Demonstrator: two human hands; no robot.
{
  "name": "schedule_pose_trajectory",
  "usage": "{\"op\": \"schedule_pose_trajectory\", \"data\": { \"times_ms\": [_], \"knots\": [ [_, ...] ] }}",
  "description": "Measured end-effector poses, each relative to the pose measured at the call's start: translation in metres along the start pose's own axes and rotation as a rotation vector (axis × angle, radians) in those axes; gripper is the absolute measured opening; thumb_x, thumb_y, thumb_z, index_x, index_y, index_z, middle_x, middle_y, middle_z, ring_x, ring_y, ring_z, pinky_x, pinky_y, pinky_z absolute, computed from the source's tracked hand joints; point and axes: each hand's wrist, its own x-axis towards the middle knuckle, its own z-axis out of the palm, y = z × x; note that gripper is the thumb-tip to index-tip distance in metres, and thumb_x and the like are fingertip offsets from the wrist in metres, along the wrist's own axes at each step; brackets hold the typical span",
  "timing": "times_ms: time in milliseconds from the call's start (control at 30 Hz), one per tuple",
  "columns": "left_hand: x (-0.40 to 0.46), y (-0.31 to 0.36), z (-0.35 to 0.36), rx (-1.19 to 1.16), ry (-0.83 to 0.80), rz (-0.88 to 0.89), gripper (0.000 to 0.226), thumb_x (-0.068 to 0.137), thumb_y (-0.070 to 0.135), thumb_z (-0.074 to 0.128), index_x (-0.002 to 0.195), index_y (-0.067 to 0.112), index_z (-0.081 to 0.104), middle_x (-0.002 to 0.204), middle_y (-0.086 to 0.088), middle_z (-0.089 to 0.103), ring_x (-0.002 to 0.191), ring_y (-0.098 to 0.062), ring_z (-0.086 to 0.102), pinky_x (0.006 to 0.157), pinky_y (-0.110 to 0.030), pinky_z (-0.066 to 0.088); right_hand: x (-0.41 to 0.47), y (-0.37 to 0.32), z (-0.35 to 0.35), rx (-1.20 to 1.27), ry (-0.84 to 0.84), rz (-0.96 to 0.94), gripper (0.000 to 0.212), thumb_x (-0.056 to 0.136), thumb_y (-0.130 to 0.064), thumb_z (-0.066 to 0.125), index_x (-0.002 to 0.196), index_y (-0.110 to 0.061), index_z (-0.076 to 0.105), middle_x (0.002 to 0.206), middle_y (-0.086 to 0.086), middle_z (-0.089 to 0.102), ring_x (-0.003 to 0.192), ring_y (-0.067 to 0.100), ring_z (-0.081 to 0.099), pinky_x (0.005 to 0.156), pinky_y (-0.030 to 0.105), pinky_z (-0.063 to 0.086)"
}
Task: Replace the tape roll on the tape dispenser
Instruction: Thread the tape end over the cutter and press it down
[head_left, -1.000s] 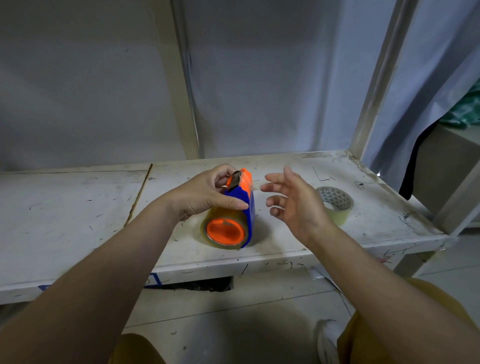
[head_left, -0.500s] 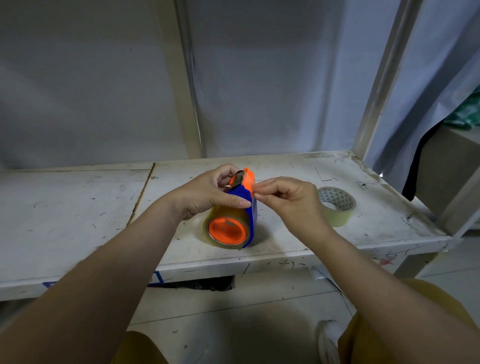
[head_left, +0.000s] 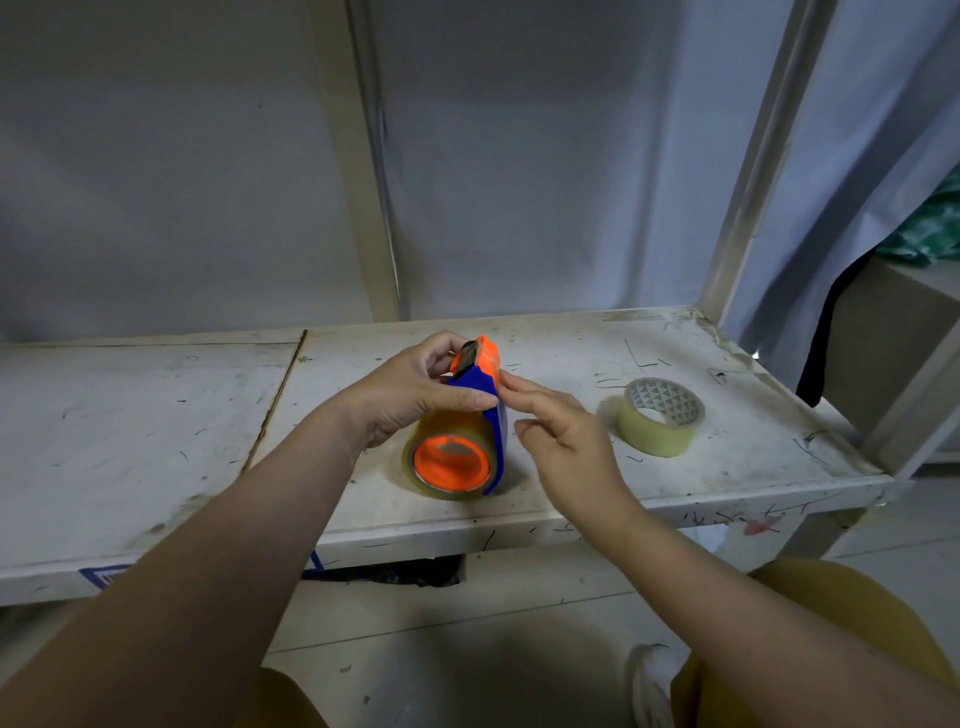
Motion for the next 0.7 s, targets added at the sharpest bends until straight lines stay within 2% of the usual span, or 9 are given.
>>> {"op": "schedule_pose_trajectory", "data": {
  "times_ms": [67, 167, 200, 267, 367, 400, 500, 600, 700],
  "knots": [
    [0.0, 0.002, 0.002, 0.014, 0.014, -0.004, 0.049, 0.068, 0.018, 0.081, 0.11, 0.02, 0.056, 0.108, 0.006, 0.066, 0.1, -0.012, 0.063, 0.079, -0.024, 0.054, 0.005, -0.006, -0.004, 0.156, 0.151, 0.13, 0.044, 0.089, 0.004, 0.044, 0.096, -0.032, 0.069, 0.115, -0.014, 0.063, 0.119, 0.008, 0.054, 0.104, 0.034, 0.044],
    [0.002, 0.003, 0.004, 0.04, 0.046, -0.019, 0.045, 0.071, 0.017, 0.081, 0.108, 0.022, 0.055, 0.108, 0.008, 0.065, 0.099, -0.009, 0.061, 0.079, -0.024, 0.053, 0.007, -0.005, -0.005, 0.086, 0.252, 0.265, 0.037, 0.086, 0.0, 0.044, 0.111, -0.024, 0.059, 0.115, -0.011, 0.059, 0.114, 0.01, 0.053, 0.101, 0.04, 0.045],
    [0.002, 0.003, 0.005, 0.04, 0.06, -0.016, 0.045, 0.071, 0.018, 0.081, 0.108, 0.021, 0.056, 0.109, 0.006, 0.066, 0.1, -0.011, 0.062, 0.081, -0.026, 0.054, 0.007, -0.002, -0.003, 0.049, 0.207, 0.283, 0.039, 0.084, -0.005, 0.048, 0.118, -0.023, 0.053, 0.118, -0.01, 0.057, 0.114, 0.012, 0.052, 0.1, 0.041, 0.045],
    [0.002, 0.001, 0.006, 0.016, 0.088, -0.001, 0.043, 0.07, 0.02, 0.082, 0.105, 0.021, 0.058, 0.109, 0.001, 0.068, 0.1, -0.015, 0.065, 0.084, -0.029, 0.055, 0.003, 0.003, 0.003, -0.029, 0.001, 0.334, 0.059, 0.075, -0.023, 0.056, 0.131, -0.024, 0.039, 0.127, -0.007, 0.052, 0.118, 0.014, 0.05, 0.098, 0.038, 0.045],
    [0.001, 0.0, 0.007, -0.047, 0.144, 0.008, 0.038, 0.072, 0.024, 0.08, 0.104, 0.022, 0.06, 0.103, 0.002, 0.071, 0.092, -0.011, 0.066, 0.075, -0.019, 0.053, 0.004, 0.013, 0.011, -0.095, -0.272, 0.409, 0.076, 0.075, -0.035, 0.068, 0.139, -0.026, 0.029, 0.124, -0.006, 0.052, 0.111, 0.016, 0.055, 0.085, 0.029, 0.05],
    [0.001, 0.001, 0.007, -0.089, 0.161, -0.001, 0.041, 0.071, 0.027, 0.079, 0.107, 0.02, 0.061, 0.105, 0.0, 0.072, 0.092, -0.011, 0.066, 0.074, -0.018, 0.052, 0.005, 0.016, 0.012, -0.1, -0.273, 0.403, 0.072, 0.077, -0.036, 0.07, 0.137, -0.027, 0.032, 0.12, -0.006, 0.055, 0.106, 0.015, 0.058, 0.082, 0.028, 0.052],
    [0.001, 0.0, 0.006, -0.168, 0.24, -0.046, 0.057, 0.07, 0.046, 0.077, 0.117, 0.018, 0.064, 0.118, -0.006, 0.07, 0.099, -0.016, 0.065, 0.092, -0.03, 0.048, 0.012, 0.024, 0.014, -0.086, -0.13, 0.367, 0.052, 0.079, -0.035, 0.068, 0.126, -0.026, 0.05, 0.109, -0.005, 0.065, 0.095, 0.015, 0.064, 0.076, 0.032, 0.057],
    [0.004, 0.001, 0.005, -0.121, 0.345, -0.131, 0.056, 0.087, 0.056, 0.054, 0.12, 0.012, 0.062, 0.12, -0.005, 0.067, 0.103, -0.016, 0.063, 0.082, -0.026, 0.04, 0.024, 0.027, 0.022, -0.01, -0.009, 0.426, 0.041, 0.074, -0.037, 0.067, 0.111, -0.021, 0.064, 0.099, 0.0, 0.07, 0.091, 0.02, 0.066, 0.078, 0.036, 0.057],
    [0.009, -0.009, 0.003, -0.011, 0.412, -0.296, 0.067, 0.093, 0.059, 0.039, 0.134, 0.008, 0.048, 0.13, -0.006, 0.054, 0.123, -0.025, 0.052, 0.094, -0.038, 0.038, 0.038, 0.03, 0.03, -0.066, 0.055, 0.56, 0.038, 0.067, -0.045, 0.063, 0.092, -0.017, 0.069, 0.086, 0.005, 0.072, 0.083, 0.024, 0.068, 0.08, 0.047, 0.057]
  ]
}}
